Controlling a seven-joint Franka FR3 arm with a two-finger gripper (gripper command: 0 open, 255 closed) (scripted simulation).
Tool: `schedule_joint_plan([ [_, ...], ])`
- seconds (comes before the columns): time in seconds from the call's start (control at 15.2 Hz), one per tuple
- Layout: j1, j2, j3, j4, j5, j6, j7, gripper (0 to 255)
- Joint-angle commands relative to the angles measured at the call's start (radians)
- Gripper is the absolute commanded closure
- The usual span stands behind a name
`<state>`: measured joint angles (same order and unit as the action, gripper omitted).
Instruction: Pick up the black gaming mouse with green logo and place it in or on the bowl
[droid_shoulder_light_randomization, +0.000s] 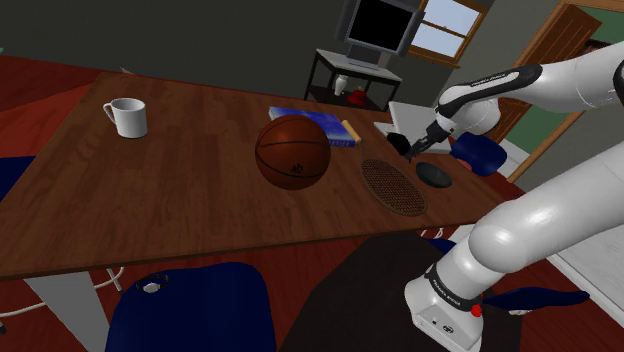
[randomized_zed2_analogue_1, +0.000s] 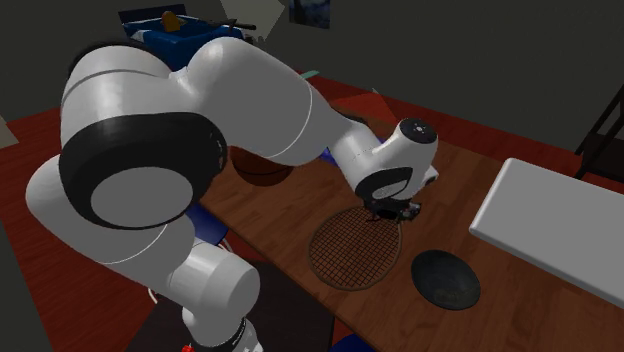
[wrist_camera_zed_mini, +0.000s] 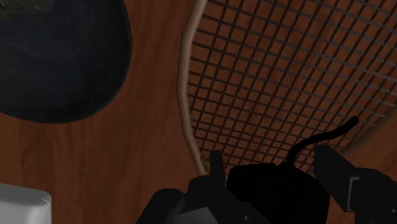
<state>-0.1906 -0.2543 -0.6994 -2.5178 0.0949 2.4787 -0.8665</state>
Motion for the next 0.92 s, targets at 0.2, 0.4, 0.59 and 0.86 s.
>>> schedule_joint_plan([
  [0.2,-0.022,0.041,-0.114,0.064,0.037,-0.050,-0.164,255],
  [0.4,-0.028,0.083,-0.186,0.112,0.079,-0.082,-0.271,255],
  [0.59,-0.027,0.146,-0.263,0.172,0.145,-0.122,-0.390,255],
  [0.86,-0.051,0.278,-0.345,0.272,0.287,-0.197,-0.577,255],
])
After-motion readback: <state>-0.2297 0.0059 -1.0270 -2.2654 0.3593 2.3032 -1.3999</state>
